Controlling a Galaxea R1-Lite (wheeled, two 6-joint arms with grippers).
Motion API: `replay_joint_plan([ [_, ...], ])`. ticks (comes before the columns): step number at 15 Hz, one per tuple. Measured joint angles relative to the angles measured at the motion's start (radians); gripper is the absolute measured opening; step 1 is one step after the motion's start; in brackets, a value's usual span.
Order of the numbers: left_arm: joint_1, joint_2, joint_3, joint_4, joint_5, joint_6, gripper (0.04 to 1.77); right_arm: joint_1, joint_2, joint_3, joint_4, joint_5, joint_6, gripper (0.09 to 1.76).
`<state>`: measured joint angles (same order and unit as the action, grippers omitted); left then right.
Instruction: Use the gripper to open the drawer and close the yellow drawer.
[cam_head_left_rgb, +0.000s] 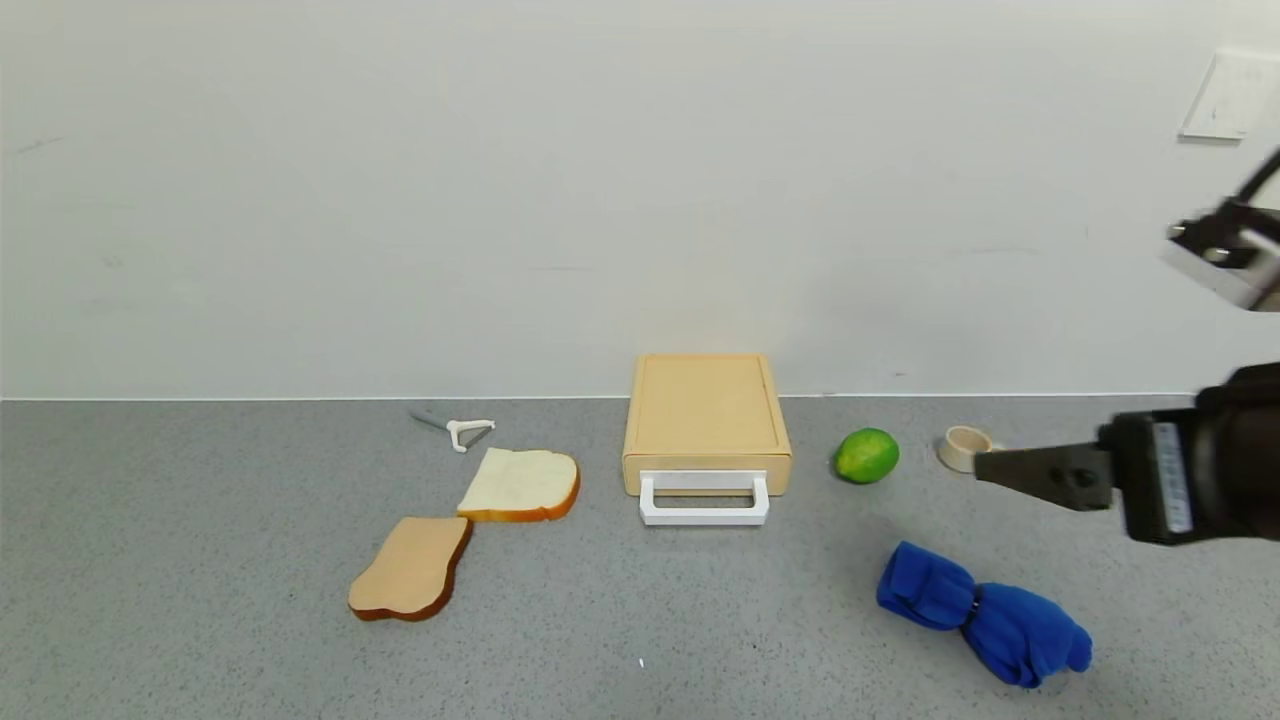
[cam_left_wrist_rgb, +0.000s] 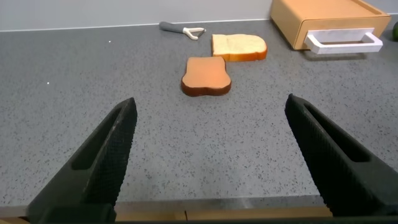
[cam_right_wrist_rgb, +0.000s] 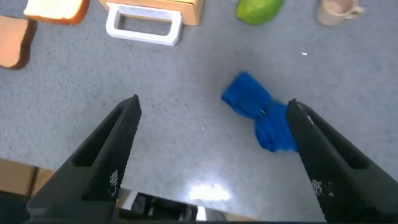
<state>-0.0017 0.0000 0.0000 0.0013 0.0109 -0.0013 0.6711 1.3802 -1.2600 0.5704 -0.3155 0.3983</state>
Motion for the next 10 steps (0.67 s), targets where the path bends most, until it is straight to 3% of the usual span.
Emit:
replay_joint_plan([
  [6, 0.000, 0.000, 0.000, 0.000, 0.000, 0.000, 1.72, -0.081, -0.393, 0.325, -0.084, 0.001, -0.078, 1.71],
  [10, 0.000, 0.000, 0.000, 0.000, 0.000, 0.000, 1.72, -0.194, -0.601, 0.454, -0.139, 0.001, -0.134, 1.71],
])
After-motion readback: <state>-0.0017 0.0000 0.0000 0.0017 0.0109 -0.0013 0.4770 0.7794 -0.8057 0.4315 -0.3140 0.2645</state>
